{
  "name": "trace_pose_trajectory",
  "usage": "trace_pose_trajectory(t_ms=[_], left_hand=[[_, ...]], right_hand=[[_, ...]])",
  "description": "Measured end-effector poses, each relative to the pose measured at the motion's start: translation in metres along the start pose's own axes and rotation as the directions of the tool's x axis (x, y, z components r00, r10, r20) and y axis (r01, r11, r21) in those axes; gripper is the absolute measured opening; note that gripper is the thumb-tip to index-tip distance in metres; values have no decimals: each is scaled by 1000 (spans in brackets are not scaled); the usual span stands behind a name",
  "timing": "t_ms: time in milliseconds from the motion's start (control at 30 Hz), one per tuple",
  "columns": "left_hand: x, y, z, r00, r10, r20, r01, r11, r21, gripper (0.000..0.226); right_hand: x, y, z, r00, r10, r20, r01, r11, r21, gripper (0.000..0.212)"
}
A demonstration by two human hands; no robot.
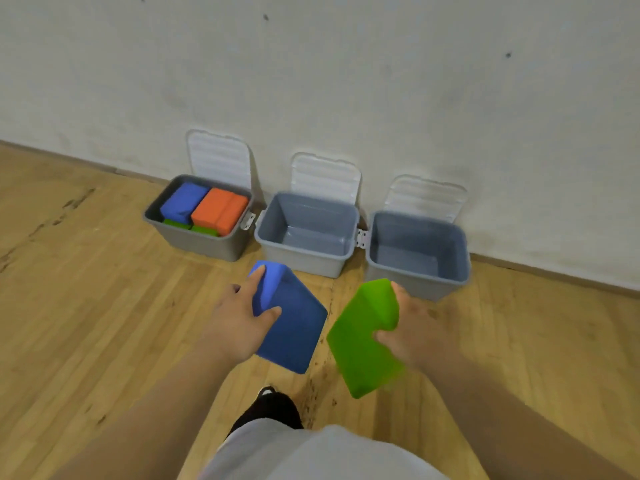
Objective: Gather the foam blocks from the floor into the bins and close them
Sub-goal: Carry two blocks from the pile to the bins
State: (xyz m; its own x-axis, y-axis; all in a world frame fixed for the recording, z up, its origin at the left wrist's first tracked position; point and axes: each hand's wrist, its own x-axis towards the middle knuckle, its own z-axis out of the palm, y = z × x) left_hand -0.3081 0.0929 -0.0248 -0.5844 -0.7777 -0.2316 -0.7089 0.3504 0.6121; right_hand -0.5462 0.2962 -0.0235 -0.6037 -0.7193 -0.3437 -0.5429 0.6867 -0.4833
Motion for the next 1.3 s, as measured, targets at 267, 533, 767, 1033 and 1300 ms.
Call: trace_pose_trajectory(t_ms=[267, 533, 767, 1033, 1300], left_hand=[[207, 4, -80, 989, 90, 114, -98, 992, 73, 81], [366, 3, -71, 988, 16, 152, -28, 996, 80, 81], [485, 5, -57, 971, -202, 127, 195, 979, 67, 81], [628, -25, -19, 916, -314, 250, 266, 942, 207, 81], [783, -107, 68, 832, -244, 498, 94, 947, 306, 81]], right_hand=[[155, -68, -22, 976, 201, -87, -195, 978, 74, 101], [338, -83, -39, 949, 316, -5, -307, 925, 223, 96], [529, -87, -56, 952, 257, 168, -286, 940, 184, 101], [676, -73, -13, 880, 336, 335, -376, 925, 61, 109], [783, -25, 104, 828, 526, 193, -552, 824, 126, 77]])
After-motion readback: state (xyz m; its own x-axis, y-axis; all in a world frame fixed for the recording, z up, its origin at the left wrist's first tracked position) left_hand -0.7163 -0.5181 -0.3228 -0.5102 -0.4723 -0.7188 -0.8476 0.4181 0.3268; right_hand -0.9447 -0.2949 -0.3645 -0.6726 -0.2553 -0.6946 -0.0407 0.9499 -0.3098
